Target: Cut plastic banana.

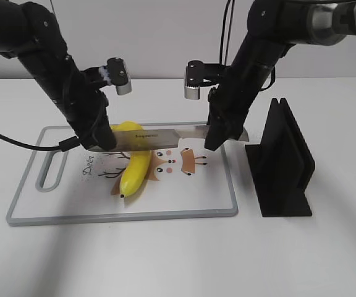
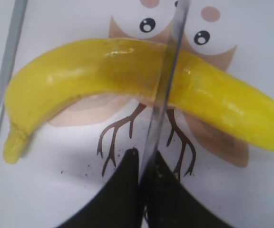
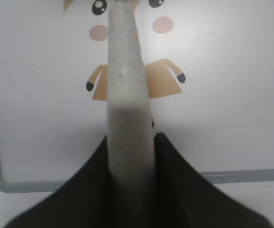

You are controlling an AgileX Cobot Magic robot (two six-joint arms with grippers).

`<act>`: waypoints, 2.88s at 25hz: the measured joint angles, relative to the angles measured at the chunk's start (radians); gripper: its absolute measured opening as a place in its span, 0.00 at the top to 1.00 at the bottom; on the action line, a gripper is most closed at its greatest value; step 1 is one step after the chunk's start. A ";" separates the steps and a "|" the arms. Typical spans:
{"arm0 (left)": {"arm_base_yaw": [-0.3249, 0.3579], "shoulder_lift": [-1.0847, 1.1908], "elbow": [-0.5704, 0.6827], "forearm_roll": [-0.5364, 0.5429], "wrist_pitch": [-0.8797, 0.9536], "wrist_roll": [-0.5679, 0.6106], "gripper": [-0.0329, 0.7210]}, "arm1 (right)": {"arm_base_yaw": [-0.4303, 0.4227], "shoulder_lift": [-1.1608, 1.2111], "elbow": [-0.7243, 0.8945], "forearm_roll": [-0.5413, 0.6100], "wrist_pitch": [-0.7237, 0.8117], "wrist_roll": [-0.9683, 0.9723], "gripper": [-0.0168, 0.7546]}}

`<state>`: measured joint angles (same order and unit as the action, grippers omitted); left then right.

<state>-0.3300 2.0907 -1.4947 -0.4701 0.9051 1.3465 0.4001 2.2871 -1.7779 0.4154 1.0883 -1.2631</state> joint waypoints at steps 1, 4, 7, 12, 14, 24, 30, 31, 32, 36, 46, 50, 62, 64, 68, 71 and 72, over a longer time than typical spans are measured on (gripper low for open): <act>-0.002 -0.010 0.003 0.014 -0.006 -0.002 0.97 | 0.003 -0.004 -0.007 -0.004 0.009 0.015 0.74; -0.007 -0.070 -0.001 0.059 0.011 -0.007 0.97 | 0.006 -0.040 -0.043 -0.015 0.055 0.064 0.74; -0.007 -0.164 -0.027 0.090 0.058 -0.012 0.97 | 0.008 -0.095 -0.099 -0.012 0.112 0.081 0.74; -0.007 -0.263 -0.040 0.106 0.095 -0.021 0.97 | 0.014 -0.153 -0.161 -0.009 0.143 0.082 0.74; -0.007 -0.279 -0.040 0.107 0.099 -0.021 0.97 | 0.014 -0.163 -0.164 -0.006 0.145 0.084 0.74; -0.006 -0.284 -0.040 0.082 0.087 -0.031 0.86 | 0.014 -0.167 -0.164 -0.013 0.153 0.086 0.74; -0.004 -0.288 -0.040 0.047 0.012 -0.080 0.25 | 0.017 -0.167 -0.164 -0.035 0.144 0.111 0.76; -0.004 -0.292 -0.040 0.046 -0.007 -0.086 0.18 | 0.017 -0.167 -0.164 -0.037 0.142 0.111 0.76; -0.004 -0.296 -0.040 0.046 -0.024 -0.090 0.15 | 0.017 -0.167 -0.164 -0.040 0.141 0.111 0.76; 0.003 -0.320 -0.040 0.058 -0.057 -0.170 0.12 | 0.017 -0.170 -0.164 -0.048 0.140 0.120 0.76; 0.108 -0.427 -0.089 0.323 -0.002 -0.892 0.14 | 0.017 -0.269 -0.164 -0.084 0.140 0.522 0.76; 0.183 -0.442 -0.122 0.354 0.196 -1.094 0.17 | 0.017 -0.293 -0.163 -0.096 0.140 0.768 0.76; 0.287 -0.670 0.149 0.353 0.310 -1.178 0.19 | 0.028 -0.579 0.126 -0.099 0.117 1.136 0.76; 0.287 -0.763 0.249 0.355 0.311 -1.178 0.19 | 0.028 -0.641 0.190 -0.122 0.078 1.171 0.76; 0.287 -0.948 0.424 0.365 0.288 -1.179 0.19 | 0.028 -0.750 0.323 -0.220 0.022 1.294 0.76; 0.287 -1.074 0.534 0.367 0.249 -1.179 0.19 | 0.027 -0.810 0.428 -0.287 -0.040 1.375 0.76; 0.287 -1.111 0.565 0.368 0.242 -1.179 0.20 | 0.024 -0.827 0.464 -0.304 -0.057 1.403 0.76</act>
<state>-0.0429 0.9797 -0.9293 -0.1026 1.1470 0.1679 0.4243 1.4600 -1.3142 0.1110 1.0309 0.1399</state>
